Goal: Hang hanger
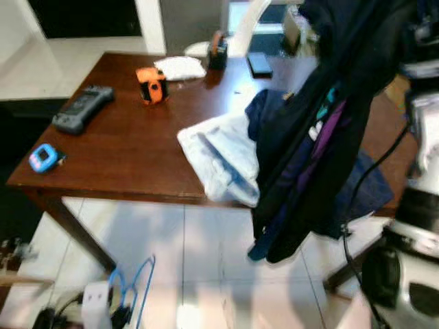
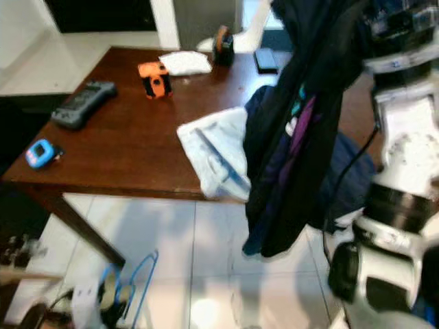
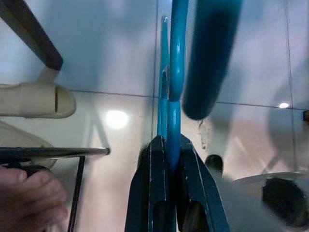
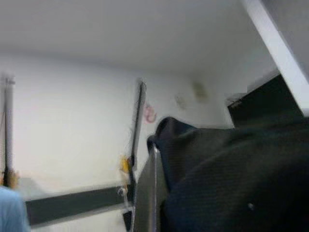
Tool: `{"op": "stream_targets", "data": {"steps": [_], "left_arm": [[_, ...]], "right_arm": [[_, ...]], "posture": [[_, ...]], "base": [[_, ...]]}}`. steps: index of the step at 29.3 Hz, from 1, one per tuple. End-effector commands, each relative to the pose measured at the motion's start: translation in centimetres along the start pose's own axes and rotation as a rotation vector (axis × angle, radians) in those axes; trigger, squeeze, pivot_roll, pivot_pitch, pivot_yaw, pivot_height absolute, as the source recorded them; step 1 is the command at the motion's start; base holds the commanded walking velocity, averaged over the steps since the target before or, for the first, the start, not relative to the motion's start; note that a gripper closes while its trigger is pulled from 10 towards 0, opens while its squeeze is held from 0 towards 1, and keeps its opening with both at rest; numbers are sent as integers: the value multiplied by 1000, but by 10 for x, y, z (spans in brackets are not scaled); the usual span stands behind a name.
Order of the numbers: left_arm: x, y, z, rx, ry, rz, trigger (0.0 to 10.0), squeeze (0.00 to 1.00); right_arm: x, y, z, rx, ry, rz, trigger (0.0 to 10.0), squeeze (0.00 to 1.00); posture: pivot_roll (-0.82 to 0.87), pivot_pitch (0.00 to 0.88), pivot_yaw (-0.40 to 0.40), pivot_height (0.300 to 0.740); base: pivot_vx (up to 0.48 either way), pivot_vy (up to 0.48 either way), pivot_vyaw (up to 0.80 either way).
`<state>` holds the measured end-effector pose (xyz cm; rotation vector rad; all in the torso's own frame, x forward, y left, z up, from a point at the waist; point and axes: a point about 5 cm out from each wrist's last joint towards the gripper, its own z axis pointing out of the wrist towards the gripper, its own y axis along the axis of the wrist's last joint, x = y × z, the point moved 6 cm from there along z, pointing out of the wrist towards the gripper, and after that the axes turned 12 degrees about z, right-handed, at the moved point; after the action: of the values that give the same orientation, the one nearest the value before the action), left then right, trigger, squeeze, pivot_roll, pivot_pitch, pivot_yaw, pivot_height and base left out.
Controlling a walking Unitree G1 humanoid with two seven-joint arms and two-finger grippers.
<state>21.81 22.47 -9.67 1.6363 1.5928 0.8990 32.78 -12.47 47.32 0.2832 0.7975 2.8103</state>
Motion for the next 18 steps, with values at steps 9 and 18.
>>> {"op": "stream_targets", "data": {"steps": [9,18], "left_arm": [[2,-6,-4,16,10,-1,10000,0],[2,-7,-4,17,11,-3,10000,0]], "right_arm": [[-12,-17,9,49,-65,-32,10000,0],[-18,-71,10,266,-92,-180,10000,0]], "posture": [[96,163,-31,740],[96,168,-34,740]], "base": [[0,0,-800],[0,0,-622]]}}
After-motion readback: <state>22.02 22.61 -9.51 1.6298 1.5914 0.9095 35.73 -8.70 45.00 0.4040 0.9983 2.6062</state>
